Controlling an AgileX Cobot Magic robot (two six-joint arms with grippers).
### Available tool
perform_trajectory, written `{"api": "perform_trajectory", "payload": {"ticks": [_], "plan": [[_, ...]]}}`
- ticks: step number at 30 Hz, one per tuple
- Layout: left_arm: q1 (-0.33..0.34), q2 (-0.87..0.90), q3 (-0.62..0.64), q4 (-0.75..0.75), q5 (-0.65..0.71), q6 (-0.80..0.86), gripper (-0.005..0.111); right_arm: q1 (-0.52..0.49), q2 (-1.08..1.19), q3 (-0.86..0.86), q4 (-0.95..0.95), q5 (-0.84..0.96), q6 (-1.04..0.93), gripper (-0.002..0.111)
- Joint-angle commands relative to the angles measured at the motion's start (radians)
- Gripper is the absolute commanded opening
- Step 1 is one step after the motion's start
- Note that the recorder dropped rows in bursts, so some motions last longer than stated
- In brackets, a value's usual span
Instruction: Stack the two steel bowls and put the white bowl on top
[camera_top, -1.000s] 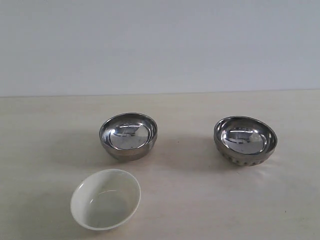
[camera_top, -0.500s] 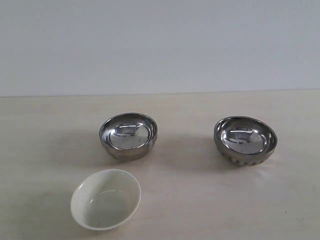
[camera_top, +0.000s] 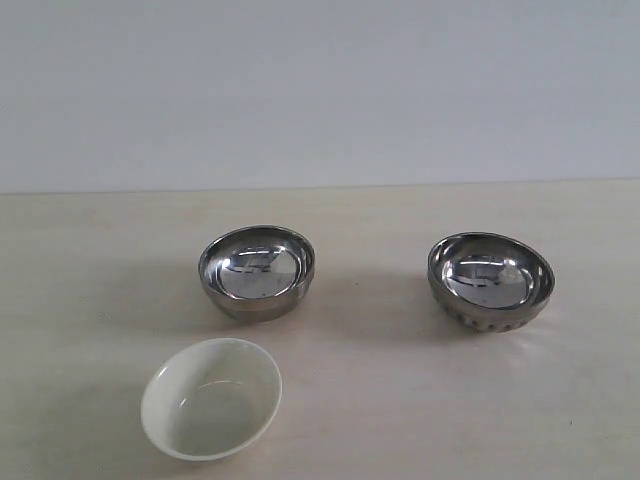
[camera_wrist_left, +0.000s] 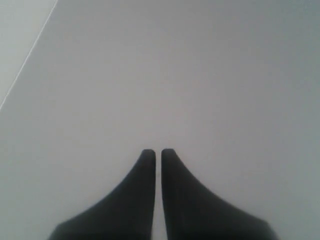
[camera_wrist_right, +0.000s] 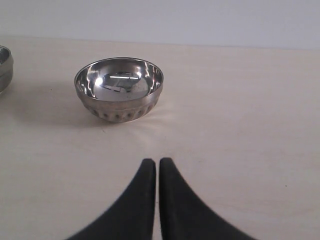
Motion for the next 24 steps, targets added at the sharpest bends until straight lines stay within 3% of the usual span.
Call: {"api": "perform_trajectory", "payload": {"ticks": [1,5,7,10,12,17,21,24], "plan": [[0.001,0.097,-0.180,0.003,0.325,-0.037,0.004,-0.003,-0.005,-0.001,-0.010,-0.005,-0.003,0.000],[0.001,0.267,-0.346,0.076,0.565,-0.037,0.004,-0.003,-0.005,-0.001,-0.010,-0.005,-0.003,0.000],[0.001,0.487,-0.488,0.076,0.743,-0.035,0.004,-0.003,-0.005,-0.001,-0.010,-0.005,-0.003,0.000],[0.001,0.714,-0.604,0.066,0.870,-0.026,0.004,-0.003,-0.005,-0.001,-0.010,-0.005,-0.003,0.000],[0.001,0.878,-0.665,0.002,0.907,0.083,0.004,-0.003,-0.005,-0.001,-0.010,-0.005,-0.003,0.000],[0.001,1.303,-0.797,-0.351,0.987,0.438,0.004,-0.003,-0.005,-0.001,-0.010,-0.005,-0.003,0.000],[0.001,1.536,-0.874,-0.686,1.035,0.877,0.004,-0.003,-0.005,-0.001,-0.010,-0.005,-0.003,0.000],[0.000,1.647,-0.937,-0.850,1.135,1.056,0.014,-0.003,-0.005,-0.001,-0.010,-0.005,-0.003,0.000]]}}
